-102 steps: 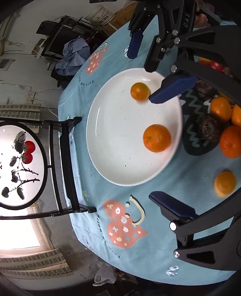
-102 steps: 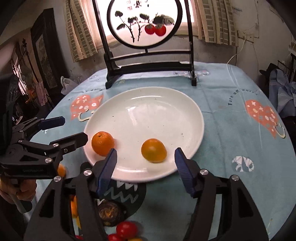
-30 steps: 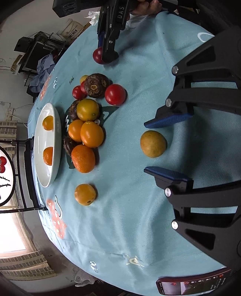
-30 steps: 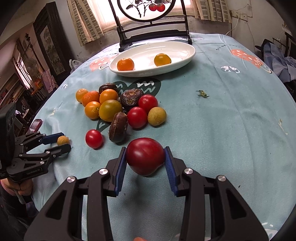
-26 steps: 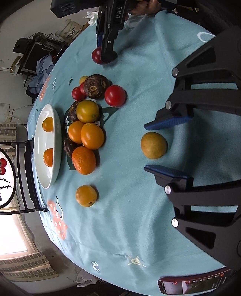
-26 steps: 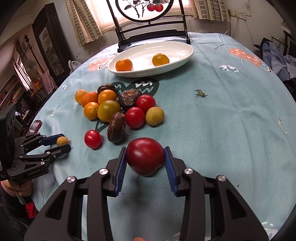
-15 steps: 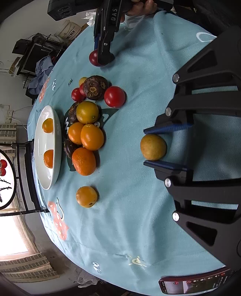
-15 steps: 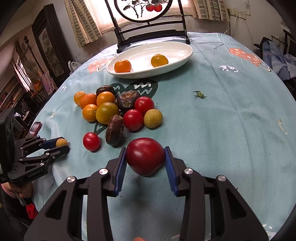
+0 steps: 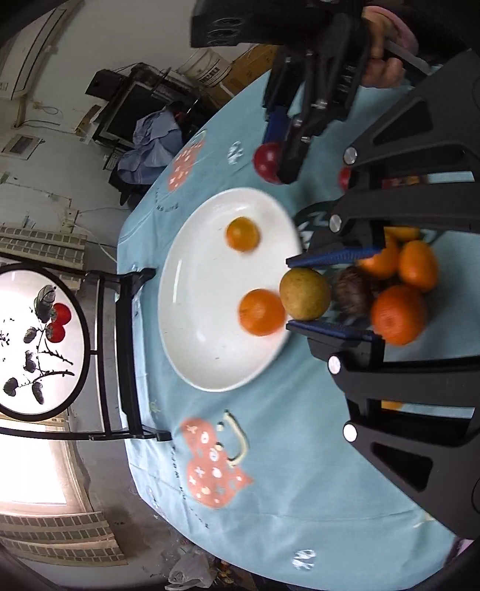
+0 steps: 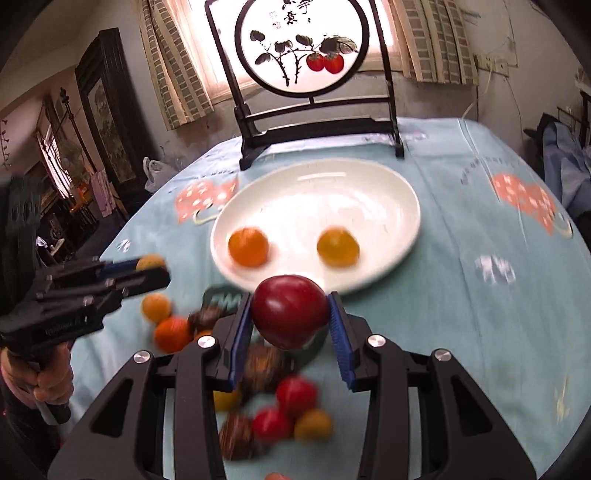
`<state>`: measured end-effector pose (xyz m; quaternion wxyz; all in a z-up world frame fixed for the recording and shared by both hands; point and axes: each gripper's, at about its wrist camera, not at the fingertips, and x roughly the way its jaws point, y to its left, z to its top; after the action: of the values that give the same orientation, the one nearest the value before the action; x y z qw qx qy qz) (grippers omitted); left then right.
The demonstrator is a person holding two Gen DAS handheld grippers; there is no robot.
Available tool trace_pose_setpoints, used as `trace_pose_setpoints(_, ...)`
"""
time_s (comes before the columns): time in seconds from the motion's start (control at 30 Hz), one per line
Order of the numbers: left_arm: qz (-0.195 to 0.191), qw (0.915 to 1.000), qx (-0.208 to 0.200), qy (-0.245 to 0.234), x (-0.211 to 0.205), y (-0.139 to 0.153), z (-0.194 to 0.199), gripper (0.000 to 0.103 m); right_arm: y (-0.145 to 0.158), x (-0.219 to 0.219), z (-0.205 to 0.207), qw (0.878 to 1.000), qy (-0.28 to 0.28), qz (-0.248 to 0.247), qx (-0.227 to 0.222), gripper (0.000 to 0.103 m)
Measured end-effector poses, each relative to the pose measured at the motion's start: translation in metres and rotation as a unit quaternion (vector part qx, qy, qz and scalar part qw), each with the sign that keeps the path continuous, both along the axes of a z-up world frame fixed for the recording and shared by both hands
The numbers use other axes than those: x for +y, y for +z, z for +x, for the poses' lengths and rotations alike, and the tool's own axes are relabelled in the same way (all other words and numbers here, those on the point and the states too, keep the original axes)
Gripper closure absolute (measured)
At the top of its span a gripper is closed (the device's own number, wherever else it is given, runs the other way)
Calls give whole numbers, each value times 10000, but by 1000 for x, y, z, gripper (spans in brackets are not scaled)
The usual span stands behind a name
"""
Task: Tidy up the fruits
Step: 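Place the citrus on the plate with the left tool while the right tool places the red tomato, then grasp a cherry tomato with the left tool while the right tool grasps a passion fruit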
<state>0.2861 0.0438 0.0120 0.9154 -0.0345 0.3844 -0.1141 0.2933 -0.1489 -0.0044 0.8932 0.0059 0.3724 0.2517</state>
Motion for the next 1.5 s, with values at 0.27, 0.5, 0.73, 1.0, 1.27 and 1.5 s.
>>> trace_pose_setpoints(0.27, 262, 9970, 630, 369, 8, -26, 111, 74, -24, 40, 52, 9986, 311, -328, 264, 63)
trace_pose_setpoints(0.5, 435, 9936, 920, 488, 9, -50, 133, 47, -30, 47, 60, 9975, 406, -419, 398, 57)
trace_pose_setpoints(0.73, 692, 9948, 215, 711, 9, -9, 79, 7, 8, 32, 19, 9989, 377, -283, -57, 37)
trace_pose_setpoints(1.0, 326, 9965, 121, 758, 14, -5, -24, 4, 4, -3, -66, 9998, 123, -35, -153, 36)
trace_pose_setpoints(1.27, 218, 9977, 320, 548, 6, -49, -111, 4, -34, -25, -119, 9991, -126, 109, 384, 37)
trace_pose_setpoints(1.5, 142, 9993, 323, 149, -3, -66, -137, 4, -48, -21, -119, 9967, -141, 397, 697, 37)
